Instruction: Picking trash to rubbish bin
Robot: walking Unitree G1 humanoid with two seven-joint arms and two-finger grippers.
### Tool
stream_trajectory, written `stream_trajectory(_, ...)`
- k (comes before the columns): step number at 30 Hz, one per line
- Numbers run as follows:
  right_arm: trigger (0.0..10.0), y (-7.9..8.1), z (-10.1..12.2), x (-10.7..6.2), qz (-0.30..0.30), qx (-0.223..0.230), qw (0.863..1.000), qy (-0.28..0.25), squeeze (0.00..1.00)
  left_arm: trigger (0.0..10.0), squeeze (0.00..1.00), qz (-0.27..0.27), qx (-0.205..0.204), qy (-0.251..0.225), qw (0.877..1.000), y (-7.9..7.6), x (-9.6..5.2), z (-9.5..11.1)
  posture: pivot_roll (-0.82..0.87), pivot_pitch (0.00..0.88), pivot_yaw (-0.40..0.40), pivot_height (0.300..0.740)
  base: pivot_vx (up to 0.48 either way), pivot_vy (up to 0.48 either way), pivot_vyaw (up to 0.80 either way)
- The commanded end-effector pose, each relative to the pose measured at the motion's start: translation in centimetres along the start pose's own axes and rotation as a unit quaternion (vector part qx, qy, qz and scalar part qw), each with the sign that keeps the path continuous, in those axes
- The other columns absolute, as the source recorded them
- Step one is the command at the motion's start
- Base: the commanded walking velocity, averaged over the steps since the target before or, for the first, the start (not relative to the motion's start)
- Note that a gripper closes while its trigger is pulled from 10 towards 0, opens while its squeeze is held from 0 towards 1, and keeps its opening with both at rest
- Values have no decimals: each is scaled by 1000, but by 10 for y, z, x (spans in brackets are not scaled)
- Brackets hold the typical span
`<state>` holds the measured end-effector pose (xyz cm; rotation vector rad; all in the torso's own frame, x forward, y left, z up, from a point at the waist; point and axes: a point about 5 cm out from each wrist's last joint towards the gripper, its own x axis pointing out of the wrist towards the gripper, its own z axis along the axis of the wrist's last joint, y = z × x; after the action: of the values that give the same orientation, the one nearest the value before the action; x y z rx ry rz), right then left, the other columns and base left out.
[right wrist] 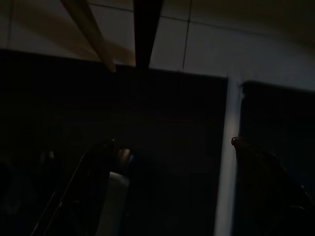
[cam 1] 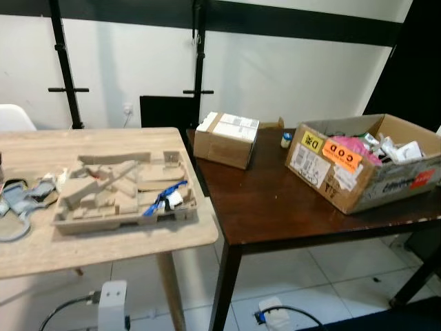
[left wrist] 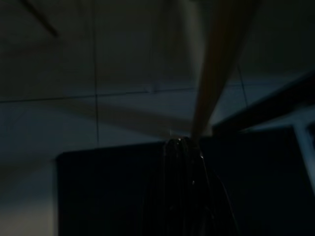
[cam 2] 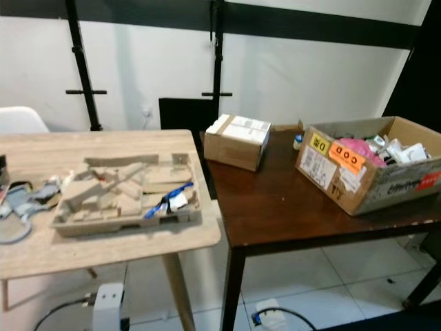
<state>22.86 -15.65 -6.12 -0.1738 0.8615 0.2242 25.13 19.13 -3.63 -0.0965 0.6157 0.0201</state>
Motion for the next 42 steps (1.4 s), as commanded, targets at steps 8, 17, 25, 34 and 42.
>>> stream_trajectory(8,10000,5,3,1,5,8,1000,-4,0,10000,0,7,4,10,1000,7,-3,-6,62,0,-52,740,272,0,0)
stream_trajectory(17,10000,7,0,1,5,11,1000,-2,0,10000,0,2,23,8,1000,9,-5,-9,72,0,-50,740,0,0,0)
stream_trajectory(25,10000,9,-4,1,8,9,1000,2,0,10000,0,-10,37,21,999,7,-8,-17,81,0,-59,740,0,0,0)
stream_trajectory(34,10000,9,-7,0,3,-2,1000,8,0,10000,0,-29,41,47,998,1,-8,-23,70,0,-62,740,0,0,0)
stream_trajectory(42,10000,7,-19,-2,-4,10,999,40,0,10000,0,-1,100,120,988,10,-14,-44,60,0,-57,740,0,0,0)
